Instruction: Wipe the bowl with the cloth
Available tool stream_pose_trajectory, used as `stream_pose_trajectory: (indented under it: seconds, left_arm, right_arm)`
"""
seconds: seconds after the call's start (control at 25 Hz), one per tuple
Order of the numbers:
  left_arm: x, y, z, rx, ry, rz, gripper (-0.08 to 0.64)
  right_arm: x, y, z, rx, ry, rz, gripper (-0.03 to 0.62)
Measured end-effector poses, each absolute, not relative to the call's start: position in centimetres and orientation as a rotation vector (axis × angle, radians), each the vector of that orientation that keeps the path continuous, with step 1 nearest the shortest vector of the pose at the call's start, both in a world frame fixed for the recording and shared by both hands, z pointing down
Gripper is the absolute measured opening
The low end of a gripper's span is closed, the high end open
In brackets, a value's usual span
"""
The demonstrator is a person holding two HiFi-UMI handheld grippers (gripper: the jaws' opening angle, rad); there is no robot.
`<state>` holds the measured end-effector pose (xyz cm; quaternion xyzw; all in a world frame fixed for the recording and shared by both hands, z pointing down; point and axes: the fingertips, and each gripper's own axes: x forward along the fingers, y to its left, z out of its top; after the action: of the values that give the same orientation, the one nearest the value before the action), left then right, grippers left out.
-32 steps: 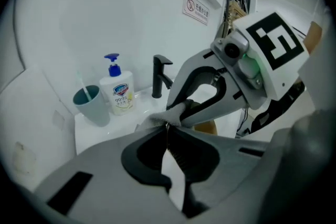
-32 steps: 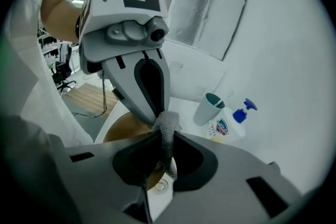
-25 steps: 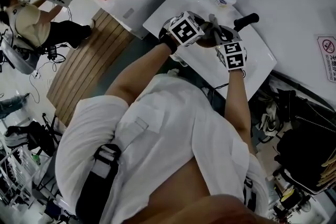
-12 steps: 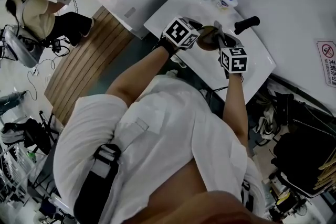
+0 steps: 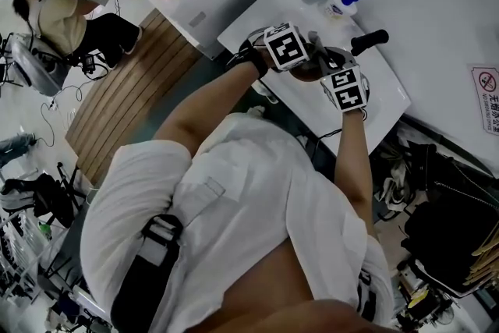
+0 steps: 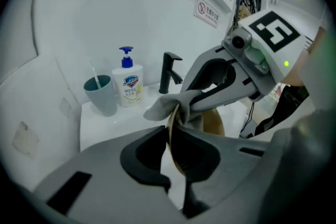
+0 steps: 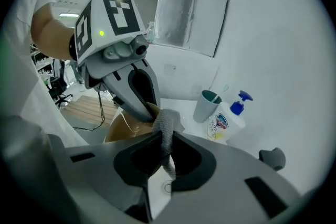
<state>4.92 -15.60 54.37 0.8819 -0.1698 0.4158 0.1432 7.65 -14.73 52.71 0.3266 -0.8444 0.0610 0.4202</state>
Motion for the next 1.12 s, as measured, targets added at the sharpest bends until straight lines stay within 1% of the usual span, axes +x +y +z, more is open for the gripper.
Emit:
stream_pose_trajectory:
  seconds: [0.16,0.28,0.36,0.48,0.68,0.84,0.96,1.12]
  left_arm:
    - [5.1,-14.6,54.9,2.557,-0.396,1.338,0.023]
    - [5.8,-14.2,54.2,2.620,-0.326,1.370,0.019]
    - [5.8,-14.5,54.2,2.607,-0.341,1.350,0.018]
    - [5.4,-16.7,53.0,2.628,-0.491,1.242,0.018]
    - [5.3,-16.9,53.7,2.543,-0.676,0.984,0.028]
    - [5.2,-16.5,54.2,2.471,-0.763,0.854,0.034]
    - [5.0,-18.1,53.5,2.453,-0.835,0.766,0.037]
    - [4.3,-18.6,53.0,2.368,-0.917,0.594,0.041]
  right_arm:
    - [6.8,-14.5,52.3,0.730,-2.082,0.085,0.063]
    - [5.9,-13.9,52.4,0.636,-2.107,0.083,0.063]
    - [5.9,-14.1,52.3,0.660,-2.133,0.120,0.063]
    - [6.4,-15.4,51.9,0.804,-2.188,0.189,0.063]
    - [7.8,-16.4,52.1,1.010,-2.235,0.302,0.067]
    - [8.7,-15.5,53.4,1.096,-2.219,0.408,0.067]
    - [9.4,-16.3,53.2,1.189,-2.218,0.489,0.066]
    - [10.0,-16.0,53.2,1.303,-2.223,0.664,0.066]
